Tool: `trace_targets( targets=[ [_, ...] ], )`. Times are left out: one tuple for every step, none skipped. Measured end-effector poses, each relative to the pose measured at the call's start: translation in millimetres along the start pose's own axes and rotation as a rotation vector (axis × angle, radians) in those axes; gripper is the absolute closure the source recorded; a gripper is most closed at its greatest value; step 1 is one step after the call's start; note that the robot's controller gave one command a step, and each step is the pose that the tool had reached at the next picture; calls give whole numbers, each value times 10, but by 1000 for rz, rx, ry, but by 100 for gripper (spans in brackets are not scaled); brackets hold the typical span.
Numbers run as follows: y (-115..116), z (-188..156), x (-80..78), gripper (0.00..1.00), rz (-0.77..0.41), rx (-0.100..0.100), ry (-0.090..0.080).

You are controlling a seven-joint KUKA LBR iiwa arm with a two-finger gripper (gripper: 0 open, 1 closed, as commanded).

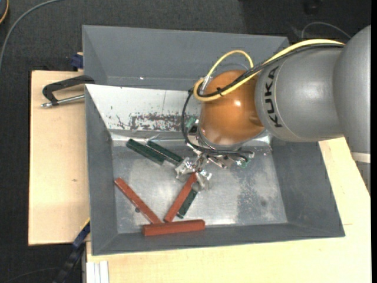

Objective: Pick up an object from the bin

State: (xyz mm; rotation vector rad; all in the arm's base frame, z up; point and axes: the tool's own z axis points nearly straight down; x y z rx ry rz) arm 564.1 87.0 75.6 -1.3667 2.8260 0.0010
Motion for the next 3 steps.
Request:
trace_targets(
  targets=[
    [7,23,2,0,0,0,-2],
    [7,27,5,100,0,0,-1],
    [-106,-1718,-306,100,-190,9,-10]
  ],
)
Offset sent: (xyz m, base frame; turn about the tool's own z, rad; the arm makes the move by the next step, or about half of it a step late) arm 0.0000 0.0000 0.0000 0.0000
